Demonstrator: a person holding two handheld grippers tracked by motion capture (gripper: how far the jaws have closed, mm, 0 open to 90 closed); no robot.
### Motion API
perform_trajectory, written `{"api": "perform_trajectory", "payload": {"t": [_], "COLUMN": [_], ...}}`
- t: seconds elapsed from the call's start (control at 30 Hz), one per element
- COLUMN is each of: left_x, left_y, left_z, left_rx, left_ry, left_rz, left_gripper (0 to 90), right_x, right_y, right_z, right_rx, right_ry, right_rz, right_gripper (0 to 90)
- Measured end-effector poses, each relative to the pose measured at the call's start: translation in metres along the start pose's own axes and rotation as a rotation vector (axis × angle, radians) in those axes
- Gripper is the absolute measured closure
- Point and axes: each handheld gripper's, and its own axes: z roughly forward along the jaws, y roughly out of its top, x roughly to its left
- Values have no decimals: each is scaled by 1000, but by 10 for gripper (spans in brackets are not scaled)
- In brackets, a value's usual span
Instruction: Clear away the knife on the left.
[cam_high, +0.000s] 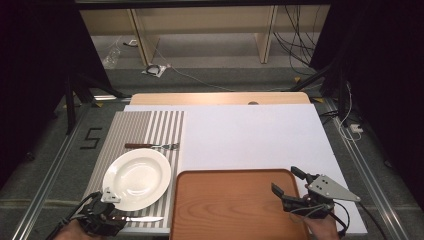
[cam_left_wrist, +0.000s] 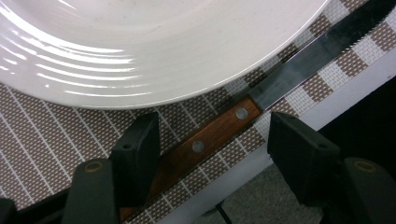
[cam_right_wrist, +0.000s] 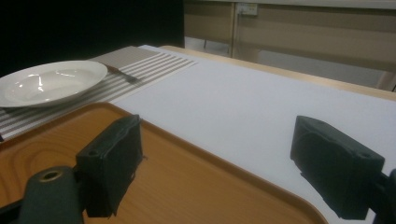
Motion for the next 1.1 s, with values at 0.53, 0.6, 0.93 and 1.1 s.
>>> {"api": "perform_trajectory", "payload": {"t": [0.53, 0.6, 0.93, 1.1], "left_x": [-4, -4, -7, -8], "left_y": [10, 12, 17, 19], "left_z": [1, 1, 1, 2], "left_rx": [79, 92, 127, 139], "left_ry": [-21, -25, -56, -58], "left_rz": [87, 107, 163, 186], "left_gripper": [522, 545, 668, 693], "right_x": [0, 0, 0, 1], "right_y": [0, 0, -1, 0], "right_z": [1, 1, 1, 1], "right_rx": [-1, -2, -4, -4], "right_ry": [2, 2, 4, 5], "right_rz": [-2, -1, -2, -3], "right_gripper": [179, 179, 181, 181]}}
